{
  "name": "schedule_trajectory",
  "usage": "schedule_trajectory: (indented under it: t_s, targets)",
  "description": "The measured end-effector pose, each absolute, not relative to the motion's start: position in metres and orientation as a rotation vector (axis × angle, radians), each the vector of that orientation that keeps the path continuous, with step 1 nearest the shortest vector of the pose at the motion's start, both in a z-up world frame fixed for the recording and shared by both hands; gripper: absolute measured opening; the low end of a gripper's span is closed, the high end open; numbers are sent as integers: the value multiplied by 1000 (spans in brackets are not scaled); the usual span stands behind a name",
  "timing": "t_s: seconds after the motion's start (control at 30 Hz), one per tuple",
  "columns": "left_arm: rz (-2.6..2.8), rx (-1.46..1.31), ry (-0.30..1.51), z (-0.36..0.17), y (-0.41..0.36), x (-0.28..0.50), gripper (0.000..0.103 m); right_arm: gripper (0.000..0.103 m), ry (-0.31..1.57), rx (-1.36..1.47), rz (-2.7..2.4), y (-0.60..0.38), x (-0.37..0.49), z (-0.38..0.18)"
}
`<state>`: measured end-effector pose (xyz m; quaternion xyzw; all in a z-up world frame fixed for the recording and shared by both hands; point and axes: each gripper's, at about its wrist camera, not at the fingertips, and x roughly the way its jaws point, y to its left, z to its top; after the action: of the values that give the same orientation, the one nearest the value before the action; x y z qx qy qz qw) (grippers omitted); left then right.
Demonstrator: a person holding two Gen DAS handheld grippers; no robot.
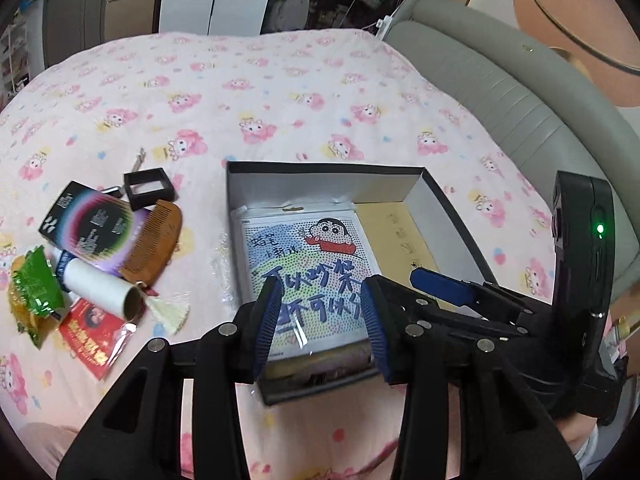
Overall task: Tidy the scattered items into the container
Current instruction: 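Withdraw the right tool from the box toward the scattered items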
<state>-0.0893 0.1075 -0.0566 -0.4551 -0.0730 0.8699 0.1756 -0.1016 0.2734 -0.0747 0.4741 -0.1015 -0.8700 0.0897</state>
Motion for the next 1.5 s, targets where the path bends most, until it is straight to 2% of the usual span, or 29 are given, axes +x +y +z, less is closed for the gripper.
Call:
schedule_trajectory:
  t_s: [0.4,0.8,1.17,1.5]
  targets:
    - [2601,-1243,-213,-33,51,-45,46,48,-232,1236,-2567,213,-76,-45]
    - [2743,-1203,-398,-31,-47,-37,45,48,-121,1199,-2462,119,-99,-36]
    - [2784,-1191,-615,-67,-114,-58,45,48,-38,1264,-2348,45,-135,-67]
    - [2754,-1392,-855,-118,-159,-109,45,48,-22,1386,-2358,22,-167,-105]
